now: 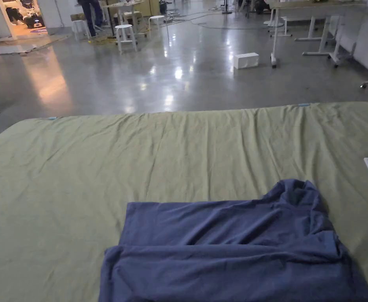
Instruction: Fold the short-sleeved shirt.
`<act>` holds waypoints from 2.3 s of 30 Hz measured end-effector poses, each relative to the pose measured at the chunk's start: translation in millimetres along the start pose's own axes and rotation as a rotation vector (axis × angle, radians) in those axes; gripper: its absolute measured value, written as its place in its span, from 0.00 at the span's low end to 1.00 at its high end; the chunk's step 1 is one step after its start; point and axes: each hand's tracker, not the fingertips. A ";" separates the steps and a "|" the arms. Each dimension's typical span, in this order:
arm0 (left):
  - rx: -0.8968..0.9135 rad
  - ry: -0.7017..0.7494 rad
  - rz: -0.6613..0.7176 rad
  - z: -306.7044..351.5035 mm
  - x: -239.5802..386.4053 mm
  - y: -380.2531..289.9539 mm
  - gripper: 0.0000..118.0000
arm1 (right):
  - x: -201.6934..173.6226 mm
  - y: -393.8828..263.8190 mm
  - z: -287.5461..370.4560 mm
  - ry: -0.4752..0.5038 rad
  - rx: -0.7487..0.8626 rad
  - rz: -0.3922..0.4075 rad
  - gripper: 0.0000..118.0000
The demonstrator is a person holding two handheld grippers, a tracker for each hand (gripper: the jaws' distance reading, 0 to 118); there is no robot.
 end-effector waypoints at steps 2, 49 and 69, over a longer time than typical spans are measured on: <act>-0.018 0.010 -0.004 -11.9 -12.0 -3.6 0.00 | 0.0 -3.2 -4.9 0.008 -0.017 -0.006 0.00; -0.645 0.023 -0.092 -261.5 -74.6 -59.1 0.08 | 128.9 -16.8 -222.6 -0.287 -0.315 -0.133 0.65; -0.541 0.037 0.115 -199.4 -104.6 -25.1 0.07 | 115.7 -10.7 -185.9 -0.282 -0.375 -0.109 0.07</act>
